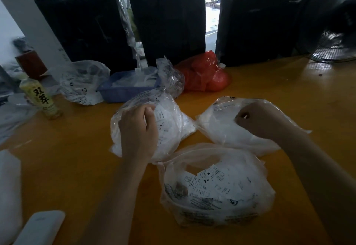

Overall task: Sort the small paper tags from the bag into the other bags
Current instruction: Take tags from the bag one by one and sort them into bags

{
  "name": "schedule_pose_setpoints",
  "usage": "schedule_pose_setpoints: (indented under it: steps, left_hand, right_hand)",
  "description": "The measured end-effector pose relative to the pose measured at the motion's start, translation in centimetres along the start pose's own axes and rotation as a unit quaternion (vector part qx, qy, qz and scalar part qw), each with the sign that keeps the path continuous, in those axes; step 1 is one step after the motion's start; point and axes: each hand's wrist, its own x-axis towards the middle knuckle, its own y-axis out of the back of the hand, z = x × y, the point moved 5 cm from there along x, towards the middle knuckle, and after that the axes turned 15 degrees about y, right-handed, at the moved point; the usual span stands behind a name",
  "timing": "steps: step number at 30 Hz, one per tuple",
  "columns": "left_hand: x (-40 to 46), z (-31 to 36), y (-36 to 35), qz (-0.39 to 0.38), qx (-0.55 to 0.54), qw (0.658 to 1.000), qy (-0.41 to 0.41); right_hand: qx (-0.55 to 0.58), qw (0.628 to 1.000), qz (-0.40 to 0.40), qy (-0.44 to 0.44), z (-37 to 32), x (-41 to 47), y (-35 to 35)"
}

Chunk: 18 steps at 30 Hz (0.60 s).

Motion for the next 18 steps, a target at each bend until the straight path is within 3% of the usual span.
schedule_pose_setpoints:
  steps: [3, 6, 8, 10, 15, 18]
  left_hand:
    - [-1.8, 2.3, -0.4, -0.054, -0.133, 0.990, 0.003]
    - [-3.7, 3.9, -2.3, -0.200, -0.187, 0.960, 0.060]
    - [-5.1, 4.3, -3.9, -0.314, -0.200, 0.923, 0.103]
    - [-6.1, 4.3, -4.9, -0.364, -0.253, 0.885, 0.140]
    - [-5.9, 3.5, -5.1, -0.325, -0.357, 0.848, 0.220]
    - [-5.5, 3.1, -5.0, -0.310, -0.353, 0.851, 0.233]
  right_hand:
    - [0.291, 0.954, 0.059, -0.047, -1.6, -0.7, 0.9]
    - [0.449, 0.893, 0.038, -0.024, -4.4, -1.4, 1.2]
    - [0.486, 0.874, 0.018, 0.002, -6.0, -1.7, 1.3]
    - [0.495, 0.869, 0.013, 0.018, -7.2, -1.9, 1.3]
    - [0.474, 0.880, -0.005, 0.040, -8.8, -2.2, 1.1]
    - [0.445, 0.894, -0.003, 0.048, -9.0, -2.2, 1.1]
